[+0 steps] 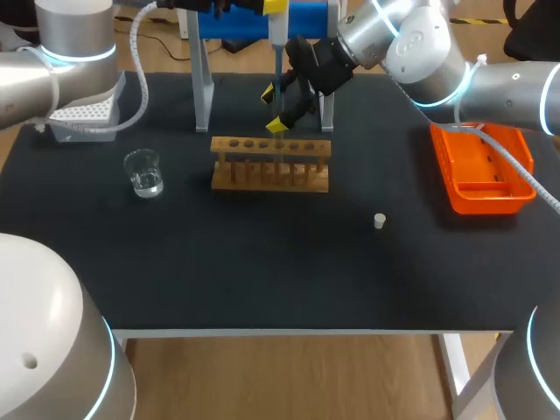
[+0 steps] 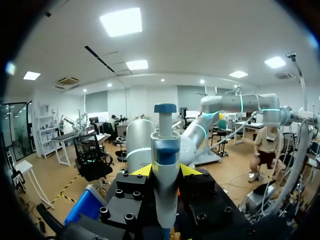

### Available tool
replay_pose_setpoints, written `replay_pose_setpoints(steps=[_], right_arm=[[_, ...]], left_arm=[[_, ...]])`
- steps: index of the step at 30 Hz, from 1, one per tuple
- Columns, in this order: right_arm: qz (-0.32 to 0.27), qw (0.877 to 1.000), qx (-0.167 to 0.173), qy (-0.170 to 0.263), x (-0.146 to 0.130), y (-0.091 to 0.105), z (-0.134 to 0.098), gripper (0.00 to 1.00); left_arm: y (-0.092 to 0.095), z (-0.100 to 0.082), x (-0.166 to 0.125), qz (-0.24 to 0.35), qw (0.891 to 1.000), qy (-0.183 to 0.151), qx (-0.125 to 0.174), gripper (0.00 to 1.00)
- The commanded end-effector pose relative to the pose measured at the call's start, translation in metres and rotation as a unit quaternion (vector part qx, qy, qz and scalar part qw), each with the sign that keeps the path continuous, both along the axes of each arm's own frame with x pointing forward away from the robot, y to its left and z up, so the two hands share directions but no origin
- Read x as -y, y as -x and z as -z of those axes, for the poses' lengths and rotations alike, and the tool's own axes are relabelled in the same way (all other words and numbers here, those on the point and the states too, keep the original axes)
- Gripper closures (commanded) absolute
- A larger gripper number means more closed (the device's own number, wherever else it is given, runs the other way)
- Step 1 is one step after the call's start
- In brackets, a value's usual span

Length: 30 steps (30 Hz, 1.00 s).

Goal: Invert the test tube, pick up the pipette, mount the tip to pipette, aspirate from beaker and dispense into the tube, eject the tip, return the pipette, and cap with the stopper.

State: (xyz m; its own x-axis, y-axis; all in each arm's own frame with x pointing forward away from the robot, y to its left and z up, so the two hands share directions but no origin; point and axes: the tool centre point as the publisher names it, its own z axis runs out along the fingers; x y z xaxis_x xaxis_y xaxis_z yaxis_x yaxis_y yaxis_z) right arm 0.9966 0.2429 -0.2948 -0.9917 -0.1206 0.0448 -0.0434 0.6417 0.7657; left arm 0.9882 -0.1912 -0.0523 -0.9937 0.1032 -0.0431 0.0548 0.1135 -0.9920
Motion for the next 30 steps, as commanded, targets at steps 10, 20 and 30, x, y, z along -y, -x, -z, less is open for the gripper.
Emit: replay_pose_setpoints(steps=[10, 20, 30], right_arm=[[-0.001, 1.0, -0.001, 0.002, 0.001, 0.0, -0.001, 0.0], [-0.001, 1.0, -0.001, 0.002, 0.001, 0.0, -0.001, 0.0], [-0.001, 1.0, -0.001, 0.002, 0.001, 0.0, -0.001, 0.0]], left_arm=[[-0.002, 0.004, 0.0, 0.001, 1.0, -0.003, -0.003, 1.0], [-0.002, 0.008, -0.002, -0.004, 1.0, 0.001, -0.004, 1.0], [-0.002, 0.012, -0.002, -0.003, 1.0, 0.002, -0.008, 1.0]])
